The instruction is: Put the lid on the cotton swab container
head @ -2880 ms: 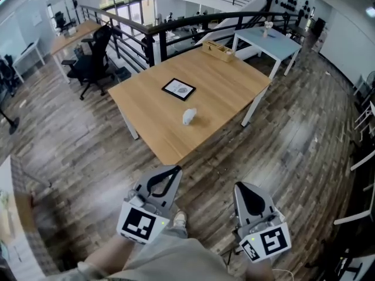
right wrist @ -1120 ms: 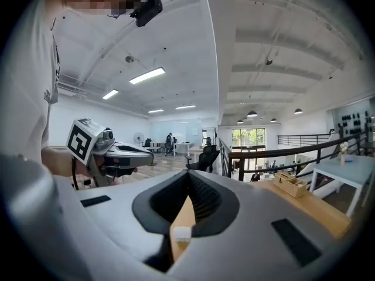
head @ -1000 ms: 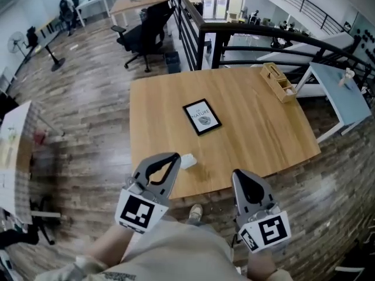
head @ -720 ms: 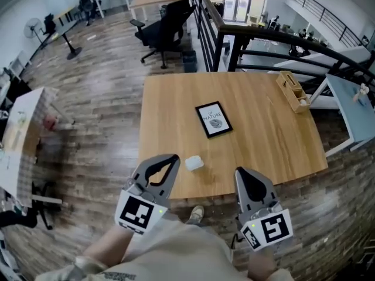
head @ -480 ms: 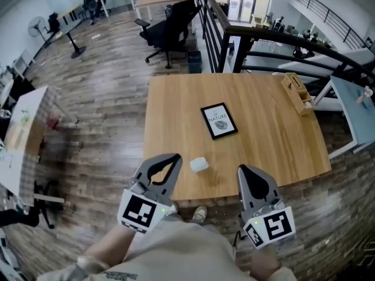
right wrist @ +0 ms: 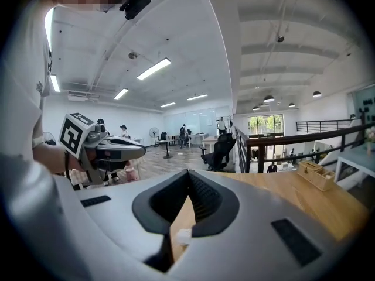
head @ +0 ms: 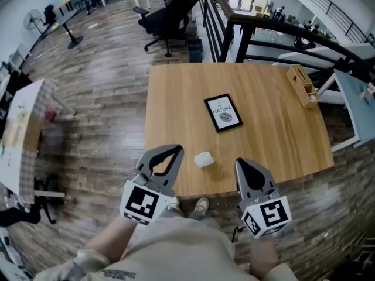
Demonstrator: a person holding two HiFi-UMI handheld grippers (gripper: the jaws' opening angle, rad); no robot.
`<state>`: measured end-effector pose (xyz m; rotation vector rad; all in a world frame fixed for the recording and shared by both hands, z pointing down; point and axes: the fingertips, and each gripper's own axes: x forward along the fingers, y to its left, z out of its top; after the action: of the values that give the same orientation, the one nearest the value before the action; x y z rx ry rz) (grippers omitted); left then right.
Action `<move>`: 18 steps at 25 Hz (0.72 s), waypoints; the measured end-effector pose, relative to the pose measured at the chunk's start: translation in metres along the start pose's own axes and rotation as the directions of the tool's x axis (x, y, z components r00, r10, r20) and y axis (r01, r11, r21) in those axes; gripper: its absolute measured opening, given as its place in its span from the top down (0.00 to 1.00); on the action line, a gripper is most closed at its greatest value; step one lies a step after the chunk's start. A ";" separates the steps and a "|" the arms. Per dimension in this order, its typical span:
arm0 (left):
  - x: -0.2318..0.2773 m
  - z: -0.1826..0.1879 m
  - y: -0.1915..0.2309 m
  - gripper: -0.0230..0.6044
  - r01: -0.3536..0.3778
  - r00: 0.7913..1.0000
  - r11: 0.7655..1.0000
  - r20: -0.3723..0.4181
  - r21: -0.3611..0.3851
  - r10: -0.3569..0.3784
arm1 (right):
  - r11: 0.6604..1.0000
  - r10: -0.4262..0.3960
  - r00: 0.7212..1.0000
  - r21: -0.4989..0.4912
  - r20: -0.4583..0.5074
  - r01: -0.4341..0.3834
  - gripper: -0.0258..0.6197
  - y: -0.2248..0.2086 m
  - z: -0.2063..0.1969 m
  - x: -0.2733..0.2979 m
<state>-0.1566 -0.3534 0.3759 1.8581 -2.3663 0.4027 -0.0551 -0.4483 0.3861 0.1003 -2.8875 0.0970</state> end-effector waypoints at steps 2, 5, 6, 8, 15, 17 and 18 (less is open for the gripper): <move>0.007 -0.014 0.003 0.93 0.010 1.000 1.000 -0.023 0.003 -0.010 | 1.000 -0.001 0.999 0.015 -0.039 0.002 0.92 -0.001 -0.017 0.010; 0.019 -0.039 0.008 0.93 0.027 0.997 1.000 -0.068 -0.009 -0.027 | 0.999 0.003 0.995 0.038 -0.098 0.001 0.92 -0.001 -0.043 0.026; 0.023 -0.049 0.010 0.93 0.030 0.996 0.999 -0.087 -0.013 -0.031 | 0.999 0.004 0.993 0.046 -0.118 0.001 0.92 -0.001 -0.053 0.032; 0.031 -0.069 0.012 0.93 0.039 0.992 0.999 -0.118 -0.021 -0.042 | 0.998 0.006 0.988 0.062 -0.157 0.003 0.92 -0.003 -0.073 0.043; 0.046 -0.138 0.013 0.93 0.067 0.970 0.995 -0.231 -0.074 -0.082 | 0.992 0.041 0.953 0.127 -0.300 -0.003 0.92 0.001 -0.154 0.073; 0.046 -0.160 0.015 0.93 0.063 0.960 0.993 -0.266 -0.097 -0.087 | 0.989 0.059 0.939 0.146 -0.339 -0.010 0.92 0.004 -0.177 0.081; 0.046 -0.171 0.015 0.93 0.062 0.955 0.992 -0.283 -0.106 -0.090 | 0.988 0.068 0.932 0.155 -0.356 -0.013 0.92 0.006 -0.187 0.084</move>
<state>-0.1965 -0.3466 0.5493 1.7102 -2.0795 0.5030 -0.0910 -0.4338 0.5876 0.0437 -2.5114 0.3082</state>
